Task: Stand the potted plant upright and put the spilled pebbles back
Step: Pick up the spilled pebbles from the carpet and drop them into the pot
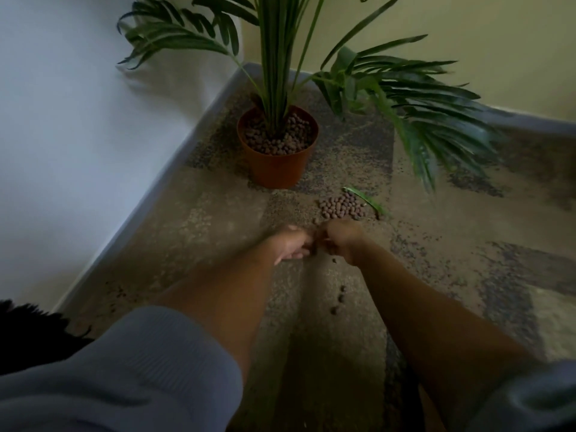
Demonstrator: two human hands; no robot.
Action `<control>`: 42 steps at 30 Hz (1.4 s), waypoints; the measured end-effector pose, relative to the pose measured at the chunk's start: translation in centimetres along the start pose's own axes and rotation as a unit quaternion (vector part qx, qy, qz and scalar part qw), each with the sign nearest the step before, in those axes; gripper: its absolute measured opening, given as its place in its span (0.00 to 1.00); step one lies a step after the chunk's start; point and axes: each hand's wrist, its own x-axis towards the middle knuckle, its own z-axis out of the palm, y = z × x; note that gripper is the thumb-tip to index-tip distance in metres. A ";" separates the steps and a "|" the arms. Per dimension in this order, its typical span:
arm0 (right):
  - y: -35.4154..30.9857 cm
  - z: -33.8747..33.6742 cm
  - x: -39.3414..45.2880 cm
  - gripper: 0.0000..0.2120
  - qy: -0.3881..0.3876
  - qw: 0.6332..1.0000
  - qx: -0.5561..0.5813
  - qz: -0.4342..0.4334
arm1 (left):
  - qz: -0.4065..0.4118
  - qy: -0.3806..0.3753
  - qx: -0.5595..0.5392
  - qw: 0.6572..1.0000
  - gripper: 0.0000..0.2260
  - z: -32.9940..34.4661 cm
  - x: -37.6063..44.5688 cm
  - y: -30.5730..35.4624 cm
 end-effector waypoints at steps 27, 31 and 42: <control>10.1 -10.6 -0.5 0.13 0.078 0.943 -0.323 0.023 | 0.243 -0.143 0.478 0.832 0.10 7.3 0.9 -3.4; 10.0 -11.0 -0.9 0.15 0.066 0.935 -0.333 0.099 | 0.242 -0.127 0.477 0.836 0.07 7.3 1.3 -3.3; 8.1 -9.9 -0.7 0.13 0.028 0.921 -0.381 0.075 | 0.132 -0.092 0.313 0.936 0.04 7.4 1.7 -2.6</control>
